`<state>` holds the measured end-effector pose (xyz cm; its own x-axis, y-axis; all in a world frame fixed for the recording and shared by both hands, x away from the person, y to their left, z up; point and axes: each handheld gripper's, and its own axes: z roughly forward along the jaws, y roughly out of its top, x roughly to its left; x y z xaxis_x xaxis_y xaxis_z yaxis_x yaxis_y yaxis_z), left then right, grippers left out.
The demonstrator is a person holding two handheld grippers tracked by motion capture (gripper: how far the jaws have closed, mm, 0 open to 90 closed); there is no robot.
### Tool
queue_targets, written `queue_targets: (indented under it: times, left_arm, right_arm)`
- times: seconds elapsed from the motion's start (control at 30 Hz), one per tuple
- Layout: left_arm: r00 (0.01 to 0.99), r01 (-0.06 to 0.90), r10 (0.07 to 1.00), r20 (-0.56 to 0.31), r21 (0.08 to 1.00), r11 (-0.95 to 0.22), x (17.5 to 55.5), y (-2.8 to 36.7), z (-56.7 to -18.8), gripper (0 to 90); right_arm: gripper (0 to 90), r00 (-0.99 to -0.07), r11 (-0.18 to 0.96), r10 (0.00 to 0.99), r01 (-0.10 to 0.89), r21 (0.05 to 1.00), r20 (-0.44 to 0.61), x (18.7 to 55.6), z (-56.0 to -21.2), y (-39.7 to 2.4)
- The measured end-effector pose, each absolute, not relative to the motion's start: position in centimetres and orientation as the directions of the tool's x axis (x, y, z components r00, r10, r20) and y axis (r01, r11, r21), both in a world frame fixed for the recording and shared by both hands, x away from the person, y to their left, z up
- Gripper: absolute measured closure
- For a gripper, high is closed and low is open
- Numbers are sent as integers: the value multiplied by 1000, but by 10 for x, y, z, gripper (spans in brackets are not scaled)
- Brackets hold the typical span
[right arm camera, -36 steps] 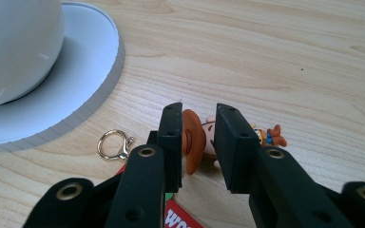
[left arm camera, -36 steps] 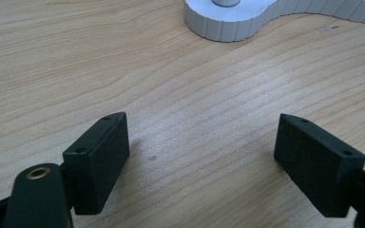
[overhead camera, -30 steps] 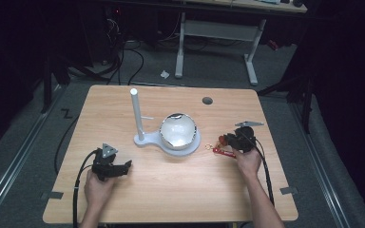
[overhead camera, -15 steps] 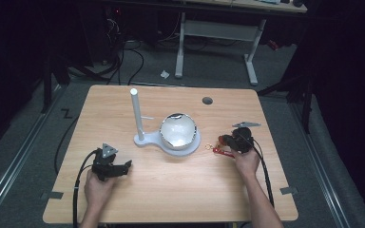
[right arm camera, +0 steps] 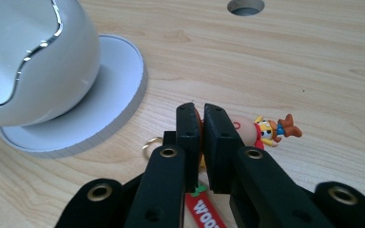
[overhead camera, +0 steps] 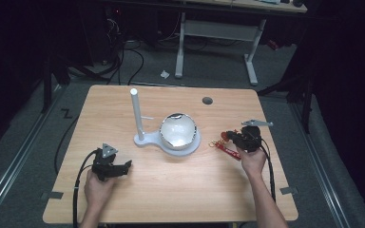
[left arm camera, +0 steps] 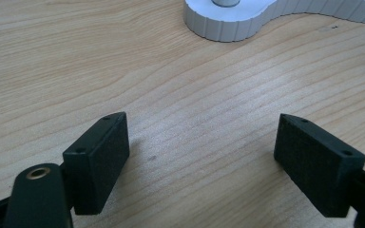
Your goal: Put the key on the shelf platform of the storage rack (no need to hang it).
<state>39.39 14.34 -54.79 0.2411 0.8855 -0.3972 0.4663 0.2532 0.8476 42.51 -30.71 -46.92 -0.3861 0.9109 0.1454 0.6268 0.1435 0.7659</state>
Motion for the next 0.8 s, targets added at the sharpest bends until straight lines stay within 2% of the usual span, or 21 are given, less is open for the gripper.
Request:
queue_targets:
  times: [0.17,0.37,0.8]
  left_arm:
    - [241,466,885,-398,848,254,394,143,-548,195]
    - [241,466,885,-397,848,253,394,143,-548,195]
    - [241,466,885,-397,848,253,394,143,-548,195]
  right_arm:
    - [860,-391,117,904,616,779,173,420,-457,-311]
    - [860,-420,144,895,588,796,149,415,-433,-307]
    - [860,-470,175,873,544,821,126,408,-403,-299]
